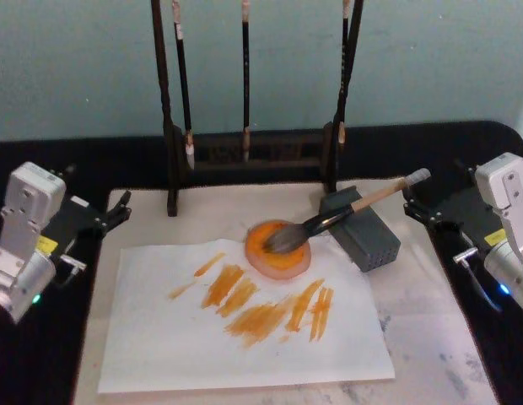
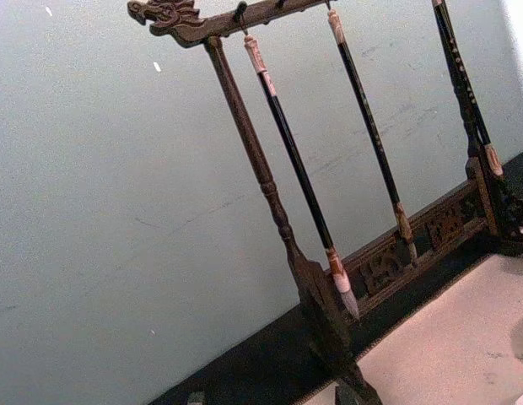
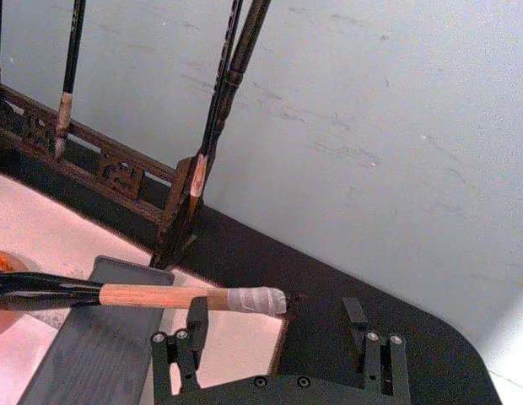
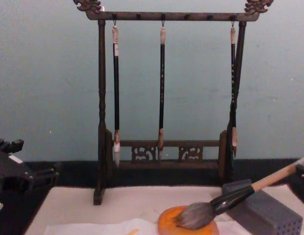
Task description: Pick up the brush from the inkstone, write on the paper, then place the brush back to its original position.
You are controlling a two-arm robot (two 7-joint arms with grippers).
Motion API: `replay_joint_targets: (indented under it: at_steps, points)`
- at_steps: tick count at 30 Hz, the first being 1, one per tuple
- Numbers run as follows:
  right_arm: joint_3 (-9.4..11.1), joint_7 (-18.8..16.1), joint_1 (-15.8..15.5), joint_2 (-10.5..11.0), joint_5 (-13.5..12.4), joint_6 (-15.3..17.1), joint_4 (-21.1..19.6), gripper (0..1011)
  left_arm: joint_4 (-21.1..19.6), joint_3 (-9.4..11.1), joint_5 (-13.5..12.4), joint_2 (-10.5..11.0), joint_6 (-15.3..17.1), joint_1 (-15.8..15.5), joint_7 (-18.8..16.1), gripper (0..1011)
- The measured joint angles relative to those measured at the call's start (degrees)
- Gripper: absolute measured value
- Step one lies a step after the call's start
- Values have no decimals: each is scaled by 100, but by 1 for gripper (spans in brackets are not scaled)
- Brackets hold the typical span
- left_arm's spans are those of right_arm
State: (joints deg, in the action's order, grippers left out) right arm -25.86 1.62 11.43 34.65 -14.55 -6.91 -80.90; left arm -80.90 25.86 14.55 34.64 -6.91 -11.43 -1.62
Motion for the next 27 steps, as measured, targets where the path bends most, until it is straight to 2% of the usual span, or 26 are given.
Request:
replay_joint_targets:
  at_steps: [27]
  points:
    - [0, 0, 0, 0, 0, 0, 0, 1000, 0, 0, 0, 0, 0, 0, 0, 1001]
